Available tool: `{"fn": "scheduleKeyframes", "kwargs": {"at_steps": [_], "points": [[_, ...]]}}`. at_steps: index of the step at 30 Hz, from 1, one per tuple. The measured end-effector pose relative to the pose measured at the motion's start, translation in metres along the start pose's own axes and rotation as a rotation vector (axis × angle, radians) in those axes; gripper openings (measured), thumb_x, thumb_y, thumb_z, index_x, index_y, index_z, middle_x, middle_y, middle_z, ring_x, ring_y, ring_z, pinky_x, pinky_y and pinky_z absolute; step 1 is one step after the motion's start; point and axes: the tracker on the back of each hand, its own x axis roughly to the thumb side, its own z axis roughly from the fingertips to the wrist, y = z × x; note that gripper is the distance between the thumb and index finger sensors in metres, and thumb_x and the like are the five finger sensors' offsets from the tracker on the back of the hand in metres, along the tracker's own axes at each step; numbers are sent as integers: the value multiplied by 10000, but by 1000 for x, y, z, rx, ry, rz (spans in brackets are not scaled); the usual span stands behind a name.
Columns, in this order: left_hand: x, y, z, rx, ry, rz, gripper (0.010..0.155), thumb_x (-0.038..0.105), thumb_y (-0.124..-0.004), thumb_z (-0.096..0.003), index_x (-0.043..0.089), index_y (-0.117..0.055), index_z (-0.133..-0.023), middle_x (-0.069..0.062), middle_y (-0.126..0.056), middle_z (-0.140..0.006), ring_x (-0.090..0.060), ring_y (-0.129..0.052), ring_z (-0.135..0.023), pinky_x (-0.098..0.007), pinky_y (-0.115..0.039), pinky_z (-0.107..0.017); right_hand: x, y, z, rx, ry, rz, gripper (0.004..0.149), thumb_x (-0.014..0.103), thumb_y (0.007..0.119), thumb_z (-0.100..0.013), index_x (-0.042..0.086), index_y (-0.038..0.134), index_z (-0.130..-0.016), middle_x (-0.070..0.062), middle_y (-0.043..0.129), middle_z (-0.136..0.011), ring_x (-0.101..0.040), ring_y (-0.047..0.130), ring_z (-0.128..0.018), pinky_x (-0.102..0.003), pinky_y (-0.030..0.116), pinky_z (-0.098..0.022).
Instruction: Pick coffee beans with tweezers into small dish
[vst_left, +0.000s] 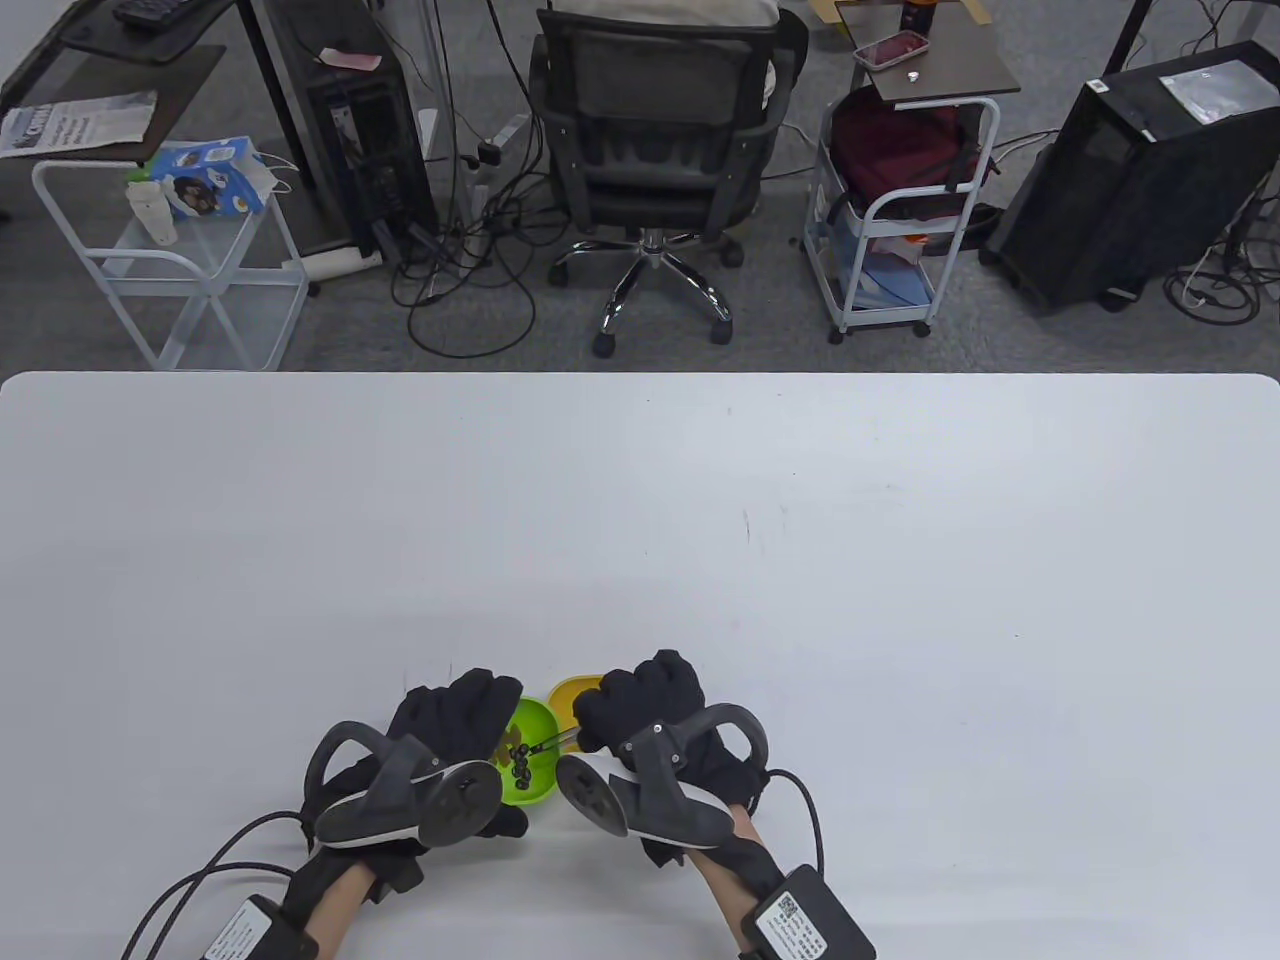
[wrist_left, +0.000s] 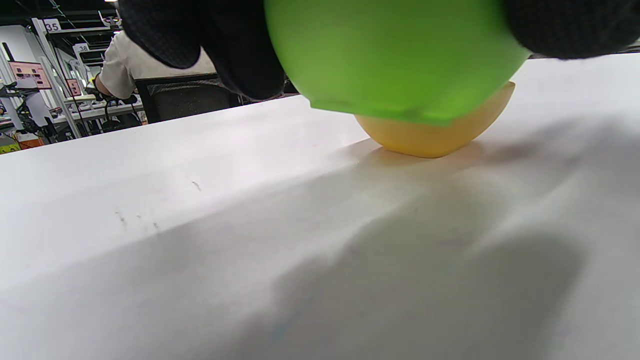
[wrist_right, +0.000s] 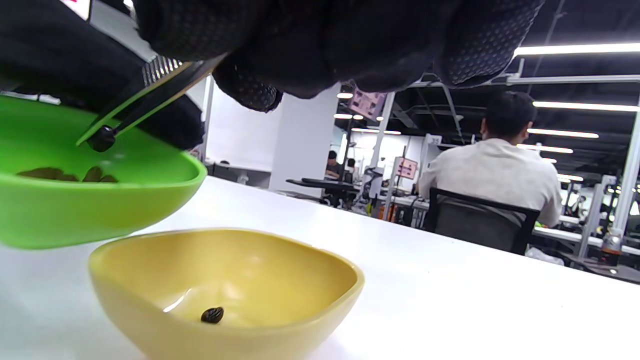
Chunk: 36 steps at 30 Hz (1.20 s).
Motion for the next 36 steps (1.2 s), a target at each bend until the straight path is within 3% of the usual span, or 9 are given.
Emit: {"fn": "scheduleKeyframes", "kwargs": {"at_steps": [8, 19, 27, 36], "points": [[-1, 0, 1, 3, 1, -4, 1139, 722, -708, -337, 5, -471, -1189, -297, -608, -1202, -433, -873, -960, -673, -697, -740, -34, -2, 3, 1, 133, -142, 421, 407, 659, -403, 281, 810, -775, 74, 872, -616, -183, 906, -481, -572, 687, -713], [0, 2, 3, 19, -2, -4, 1138, 722, -706, -338, 3, -471, -1188, -300, -607, -1201, -435, -873, -959, -673, -699, -739, -70, 21, 8, 74, 286, -309, 420, 405, 662, -402, 282, 811, -775, 72, 871, -618, -187, 903, -485, -574, 680, -717], [4, 4, 6, 32, -11, -6, 1139, 721, -706, -338, -1, -470, -1188, -302, -605, -1201, -434, -873, -960, -673, -698, -737, -71, 22, 10, 55, 289, -373, 452, 414, 680, -402, 254, 807, -804, 66, 877, -619, -188, 909, -473, -580, 686, -704], [2, 5, 7, 35, -2, -10, 1139, 721, -706, -338, -3, -471, -1186, -303, -607, -1199, -437, -876, -955, -674, -699, -736, -46, 6, 10, -48, 176, -326, 454, 417, 701, -393, 260, 812, -805, 70, 883, -612, -184, 914, -465, -576, 694, -699]]}}
